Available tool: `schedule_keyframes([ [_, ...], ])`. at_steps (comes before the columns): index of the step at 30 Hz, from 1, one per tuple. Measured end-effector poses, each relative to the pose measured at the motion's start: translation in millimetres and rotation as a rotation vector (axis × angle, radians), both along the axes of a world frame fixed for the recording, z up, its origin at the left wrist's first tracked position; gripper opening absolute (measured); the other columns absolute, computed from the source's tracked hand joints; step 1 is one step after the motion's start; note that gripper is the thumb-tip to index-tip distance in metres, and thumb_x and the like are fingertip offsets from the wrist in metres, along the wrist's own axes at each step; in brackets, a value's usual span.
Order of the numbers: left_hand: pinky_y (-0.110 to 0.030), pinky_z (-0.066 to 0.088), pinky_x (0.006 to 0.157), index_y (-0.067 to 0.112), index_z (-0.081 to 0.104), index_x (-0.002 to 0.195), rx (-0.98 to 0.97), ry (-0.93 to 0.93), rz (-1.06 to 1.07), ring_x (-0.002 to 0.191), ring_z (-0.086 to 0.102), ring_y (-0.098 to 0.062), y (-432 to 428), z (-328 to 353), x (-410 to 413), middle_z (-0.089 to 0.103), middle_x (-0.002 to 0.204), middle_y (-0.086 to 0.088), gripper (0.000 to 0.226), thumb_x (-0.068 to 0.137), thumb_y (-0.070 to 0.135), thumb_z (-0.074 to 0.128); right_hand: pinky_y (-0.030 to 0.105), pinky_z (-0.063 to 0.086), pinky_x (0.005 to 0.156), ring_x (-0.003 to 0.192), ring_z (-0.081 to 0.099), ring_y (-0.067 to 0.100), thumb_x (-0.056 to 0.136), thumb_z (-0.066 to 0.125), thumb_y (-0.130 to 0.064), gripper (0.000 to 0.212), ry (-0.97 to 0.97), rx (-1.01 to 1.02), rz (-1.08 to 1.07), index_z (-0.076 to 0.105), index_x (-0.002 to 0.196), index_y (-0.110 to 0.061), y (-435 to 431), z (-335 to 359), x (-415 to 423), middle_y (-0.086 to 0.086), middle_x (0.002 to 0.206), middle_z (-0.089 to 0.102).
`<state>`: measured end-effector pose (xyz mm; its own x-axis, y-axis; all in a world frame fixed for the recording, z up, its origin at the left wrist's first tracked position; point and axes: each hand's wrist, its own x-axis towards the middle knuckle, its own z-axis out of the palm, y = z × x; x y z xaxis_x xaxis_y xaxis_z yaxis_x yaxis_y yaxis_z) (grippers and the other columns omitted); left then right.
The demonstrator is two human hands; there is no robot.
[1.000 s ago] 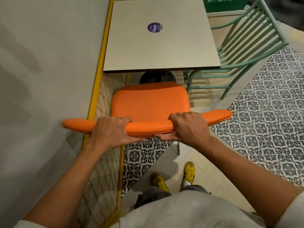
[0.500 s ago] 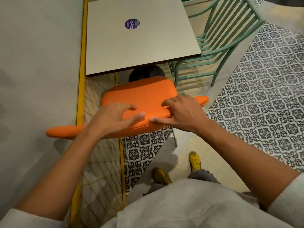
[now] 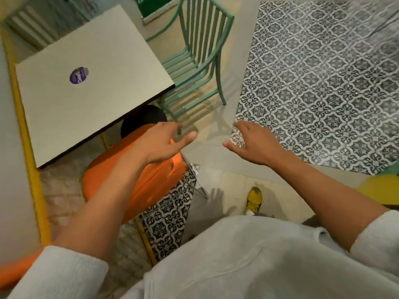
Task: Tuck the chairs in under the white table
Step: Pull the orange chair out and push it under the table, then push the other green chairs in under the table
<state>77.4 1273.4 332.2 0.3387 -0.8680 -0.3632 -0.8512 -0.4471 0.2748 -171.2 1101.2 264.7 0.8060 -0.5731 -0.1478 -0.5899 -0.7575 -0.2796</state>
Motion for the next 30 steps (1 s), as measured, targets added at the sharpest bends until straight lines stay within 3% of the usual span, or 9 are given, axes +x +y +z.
schedule_keyframes([
  [3, -0.061, 0.027, 0.124, 0.027, 0.036, 0.163, 0.082, -0.077, -0.069, 0.161, 0.020, -0.023, -59.1, -22.4, -25.2, 0.033, 0.172, 0.000, 0.110, 0.084, 0.101, 0.020, 0.054, 0.042, 0.116, 0.149, 0.044, 0.031, 0.092, 0.035, -0.086, 0.097, 0.111, 0.007, -0.041, 0.035, 0.161, -0.018, -47.3, -8.5, -32.7, 0.008, 0.167, 0.040],
  [6, -0.062, 0.017, 0.126, 0.029, 0.025, 0.167, 0.125, -0.090, -0.124, 0.164, 0.012, -0.022, -114.8, -46.6, -55.2, 0.021, 0.176, 0.001, 0.114, 0.081, 0.103, 0.019, 0.054, 0.043, 0.115, 0.147, 0.046, 0.032, 0.091, 0.034, -0.088, 0.099, 0.176, 0.042, -0.096, 0.036, 0.161, -0.017, -94.1, -18.5, -62.1, 0.010, 0.165, 0.042],
  [10, -0.060, 0.015, 0.127, 0.029, 0.026, 0.167, 0.165, -0.024, -0.138, 0.163, 0.016, -0.025, -172.2, -75.8, -87.5, 0.025, 0.175, 0.000, 0.114, 0.080, 0.103, 0.024, 0.049, 0.049, 0.107, 0.134, 0.058, 0.035, 0.090, 0.034, -0.090, 0.098, 0.326, 0.081, -0.126, 0.047, 0.152, -0.015, -146.2, -32.2, -93.9, 0.014, 0.149, 0.059],
  [14, -0.060, 0.021, 0.127, 0.027, 0.026, 0.167, 0.283, 0.051, -0.086, 0.161, 0.021, -0.028, -204.4, -105.3, -99.9, 0.029, 0.174, -0.003, 0.121, 0.076, 0.106, 0.022, 0.050, 0.042, 0.111, 0.138, 0.054, 0.036, 0.087, 0.034, -0.093, 0.102, 0.567, 0.211, -0.083, 0.045, 0.155, -0.018, -190.6, -48.6, -111.2, 0.013, 0.152, 0.057],
  [18, -0.061, 0.025, 0.125, 0.023, 0.025, 0.168, 0.402, 0.116, -0.028, 0.159, 0.027, -0.031, -221.6, -138.4, -104.9, 0.031, 0.173, -0.008, 0.125, 0.075, 0.106, 0.024, 0.050, 0.043, 0.110, 0.136, 0.054, 0.036, 0.085, 0.039, -0.093, 0.102, 0.577, 0.258, -0.095, 0.051, 0.150, -0.015, -228.3, -63.8, -110.1, 0.014, 0.149, 0.058],
  [22, -0.063, 0.018, 0.125, 0.025, 0.021, 0.169, 0.441, 0.090, -0.015, 0.162, 0.018, -0.031, -257.7, -170.9, -101.1, 0.025, 0.175, -0.006, 0.128, 0.072, 0.108, 0.020, 0.060, 0.024, 0.123, 0.158, 0.024, 0.035, 0.088, 0.036, -0.092, 0.109, 0.576, 0.241, -0.078, 0.027, 0.166, -0.017, -261.2, -81.9, -96.0, 0.010, 0.174, 0.020],
  [24, -0.064, 0.015, 0.127, 0.029, 0.018, 0.169, 0.414, 0.098, 0.001, 0.163, 0.013, -0.030, -285.3, -182.6, -91.5, 0.020, 0.177, -0.003, 0.131, 0.067, 0.110, 0.017, 0.064, 0.016, 0.126, 0.162, 0.010, 0.034, 0.089, 0.038, -0.090, 0.108, 0.575, 0.257, -0.064, 0.017, 0.169, -0.020, -285.9, -90.2, -87.2, 0.007, 0.177, 0.006],
  [30, -0.068, 0.008, 0.127, 0.037, 0.013, 0.169, 0.226, 0.071, 0.109, 0.165, 0.006, -0.028, -402.4, -200.1, -39.2, 0.012, 0.179, 0.001, 0.138, 0.056, 0.116, 0.016, 0.067, 0.008, 0.127, 0.163, 0.001, 0.037, 0.085, 0.034, -0.095, 0.116, 0.628, 0.259, -0.027, 0.002, 0.170, -0.022, -402.1, -82.4, -41.8, 0.008, 0.177, -0.005],
])
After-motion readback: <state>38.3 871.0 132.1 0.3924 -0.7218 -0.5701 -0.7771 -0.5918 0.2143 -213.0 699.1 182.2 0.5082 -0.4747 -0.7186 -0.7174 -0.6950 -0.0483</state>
